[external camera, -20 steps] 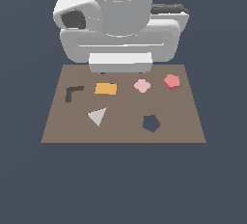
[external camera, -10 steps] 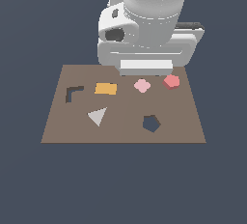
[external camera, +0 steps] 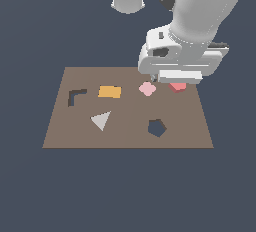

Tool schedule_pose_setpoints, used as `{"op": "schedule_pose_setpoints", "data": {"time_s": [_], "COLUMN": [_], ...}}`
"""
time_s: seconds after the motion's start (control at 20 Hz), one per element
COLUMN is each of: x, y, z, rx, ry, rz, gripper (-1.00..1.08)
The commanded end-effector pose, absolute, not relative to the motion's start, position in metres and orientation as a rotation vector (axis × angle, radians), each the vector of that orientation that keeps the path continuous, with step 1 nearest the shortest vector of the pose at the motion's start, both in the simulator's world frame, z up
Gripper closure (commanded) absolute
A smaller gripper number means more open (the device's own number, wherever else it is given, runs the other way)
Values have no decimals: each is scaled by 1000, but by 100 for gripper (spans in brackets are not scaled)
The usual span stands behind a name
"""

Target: Insert a designated object into the corresponding slot on a board.

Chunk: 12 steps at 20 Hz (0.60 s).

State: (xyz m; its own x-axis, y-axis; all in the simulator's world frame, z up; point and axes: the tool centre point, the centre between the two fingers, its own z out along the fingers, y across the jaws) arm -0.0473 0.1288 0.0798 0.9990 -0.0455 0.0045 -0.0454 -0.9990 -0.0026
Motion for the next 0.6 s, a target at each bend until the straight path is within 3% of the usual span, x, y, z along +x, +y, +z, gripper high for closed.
{"op": "schedule_pose_setpoints", "data": {"time_s": [0.0,0.55], "x": [-53,-59], "y": [144,170], "z": [69,50], "rx": [-3139,-3140], "ry": [84,99], "rz": [-6,0], "gripper": [-92,-92]}}
